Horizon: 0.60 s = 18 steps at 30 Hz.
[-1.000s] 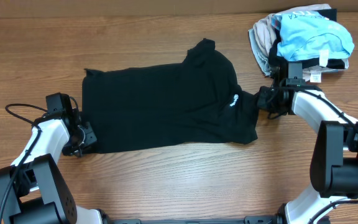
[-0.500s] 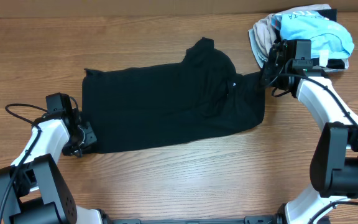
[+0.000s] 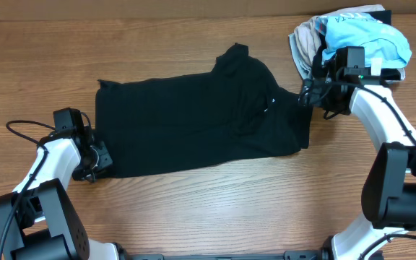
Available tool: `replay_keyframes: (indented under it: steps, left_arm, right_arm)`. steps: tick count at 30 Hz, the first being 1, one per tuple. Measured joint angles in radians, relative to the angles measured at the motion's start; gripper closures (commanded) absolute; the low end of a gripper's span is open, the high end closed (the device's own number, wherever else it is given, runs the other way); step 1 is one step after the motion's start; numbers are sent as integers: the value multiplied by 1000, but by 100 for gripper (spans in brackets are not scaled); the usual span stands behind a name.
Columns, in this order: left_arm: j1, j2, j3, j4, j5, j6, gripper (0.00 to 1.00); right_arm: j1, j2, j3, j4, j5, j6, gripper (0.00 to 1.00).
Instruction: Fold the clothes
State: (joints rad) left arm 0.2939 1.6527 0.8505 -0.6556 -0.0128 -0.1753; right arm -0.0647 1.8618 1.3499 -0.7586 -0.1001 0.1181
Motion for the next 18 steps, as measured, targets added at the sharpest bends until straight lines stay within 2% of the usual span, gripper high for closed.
replay_keyframes:
  steps: [3, 8, 13, 18]
  left_arm:
    - [0, 0, 0, 0, 0, 0, 96]
    - [0, 1, 0, 10, 0, 0, 96]
    - [0, 2, 0, 14, 0, 0, 96]
    - [0, 2, 0, 13, 0, 0, 96]
  right_arm:
    - [0, 0, 54, -151, -70, 61, 0]
    - [3, 0, 41, -328, -132, 134, 0]
    - [40, 0, -66, -325, -152, 162, 8]
    - [104, 0, -149, -269, -161, 184, 22]
